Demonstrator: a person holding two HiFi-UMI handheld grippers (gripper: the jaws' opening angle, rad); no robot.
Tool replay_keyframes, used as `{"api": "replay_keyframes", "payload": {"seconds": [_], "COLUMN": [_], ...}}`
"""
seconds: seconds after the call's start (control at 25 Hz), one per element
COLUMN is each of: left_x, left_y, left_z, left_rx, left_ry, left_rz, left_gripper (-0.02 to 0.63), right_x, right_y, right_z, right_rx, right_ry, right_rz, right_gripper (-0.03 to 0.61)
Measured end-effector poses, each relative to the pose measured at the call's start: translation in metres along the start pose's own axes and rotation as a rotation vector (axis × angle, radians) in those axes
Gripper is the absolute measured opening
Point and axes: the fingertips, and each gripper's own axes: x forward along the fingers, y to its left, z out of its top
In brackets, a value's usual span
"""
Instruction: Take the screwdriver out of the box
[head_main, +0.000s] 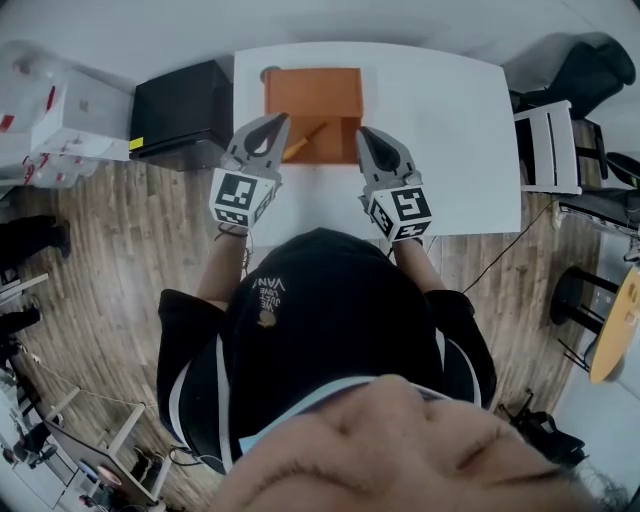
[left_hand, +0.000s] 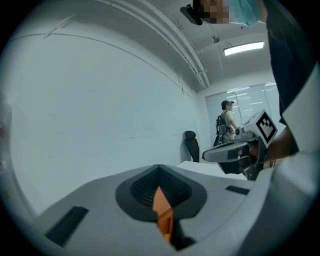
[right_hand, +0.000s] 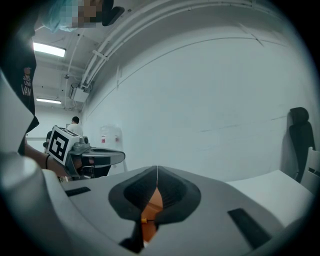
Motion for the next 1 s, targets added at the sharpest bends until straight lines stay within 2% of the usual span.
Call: {"api": "replay_keyframes", "payload": {"seconds": [0.2,0.44,0.68,1.0], "left_x": [0.013,0.031,0.045,0.062], "left_y": [0.001,0.002,-0.002,-0.009], "left_z": [-0.016,-0.026,-0.052,-0.079], "left_rx": [0.013,0.004,-0.004,-0.020], "left_ry": [0.072,0.089,0.177,0.246], "left_rz": [-0.033,-0.063,-0.103,-0.146], "left_gripper": [0.017,0.017,0.017,0.017], "right_x": [0.003,0.005,0.006,0.008], "right_y": [-0.005,-0.014,-0.021,-0.028], "right_z": [-0.001,-0.003,-0.008,-0.013], "right_rx": [0.001,0.005,0.019,0.044], "right_ry": [0.010,0.020,0.032,0.042], "right_rz": [-0.014,-0.032,-0.048,-0.059], "right_gripper": [0.012,0.012,0.012,0.012]}}
